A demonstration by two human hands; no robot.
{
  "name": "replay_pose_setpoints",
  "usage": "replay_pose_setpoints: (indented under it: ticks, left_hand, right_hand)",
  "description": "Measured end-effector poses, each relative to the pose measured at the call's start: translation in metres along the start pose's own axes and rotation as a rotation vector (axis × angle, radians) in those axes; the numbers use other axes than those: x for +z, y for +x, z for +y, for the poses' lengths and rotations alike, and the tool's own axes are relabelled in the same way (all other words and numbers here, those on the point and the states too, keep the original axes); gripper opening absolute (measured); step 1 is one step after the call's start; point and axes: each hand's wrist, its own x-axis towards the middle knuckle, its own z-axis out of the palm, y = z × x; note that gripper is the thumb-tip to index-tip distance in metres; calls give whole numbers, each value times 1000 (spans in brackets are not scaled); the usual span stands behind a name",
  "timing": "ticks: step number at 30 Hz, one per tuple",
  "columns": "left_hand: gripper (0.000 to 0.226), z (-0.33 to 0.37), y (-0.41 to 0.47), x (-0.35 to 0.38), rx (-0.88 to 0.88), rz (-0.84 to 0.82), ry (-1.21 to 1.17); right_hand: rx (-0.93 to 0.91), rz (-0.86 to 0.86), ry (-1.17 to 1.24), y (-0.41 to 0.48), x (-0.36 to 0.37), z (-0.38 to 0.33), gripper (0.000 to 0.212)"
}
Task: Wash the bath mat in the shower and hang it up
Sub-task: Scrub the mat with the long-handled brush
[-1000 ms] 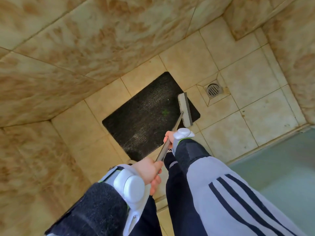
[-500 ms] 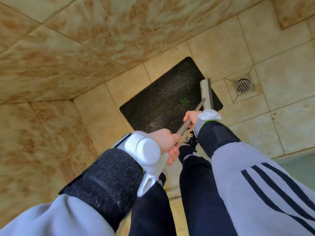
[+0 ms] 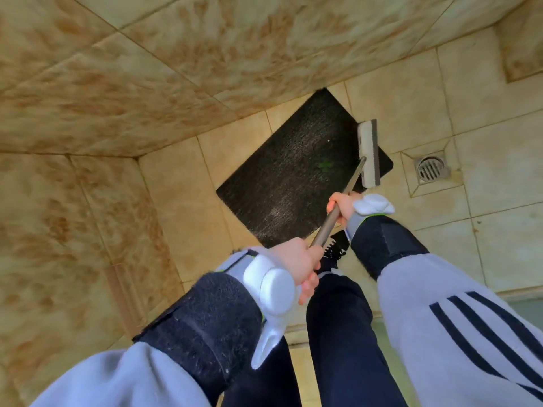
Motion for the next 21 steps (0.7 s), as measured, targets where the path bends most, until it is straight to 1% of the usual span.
replay_pose_setpoints:
  ticks: [3,9,10,12,13,14,15,16,17,19,21]
  left_hand:
    - [25,-10,-10,5,-15,23,96]
    - [30,13,-25,0,-23,41,157]
    - [32,14,-24,-2,-34,54,148]
    - [35,26,-21,-3,-49,62,140]
    - [36,28,-20,-4,-59,58,101]
    - [38,32,-18,-6,-77,41,81]
    - [40,36,-17,-8,-102,20,62]
    - [42,39,-13,-11,-134,6,48]
    - [43,41,-12,-15,-162,-9,51]
    - [45,41,-11,-28,-220,-40,71]
    - [47,42,-10,-45,-254,-92,77]
  right_hand:
    - [-12,7,185,-11,-9,9,25]
    - [50,-60,501,-31,-18,-2,27]
    - [47,-98,536,-36,-13,-5,34]
    - [33,-129,577,-39,-10,-11,56]
    - [45,-133,542,-39,-6,-12,60]
    - [65,-128,508,-38,-3,-16,55]
    - [86,-99,451,-36,0,-19,40]
    - [111,-60,386,-32,3,-19,19]
    - [135,-28,340,-32,6,-16,6]
    - [141,0,274,-29,15,-6,27]
    - [147,32,308,-28,25,0,32]
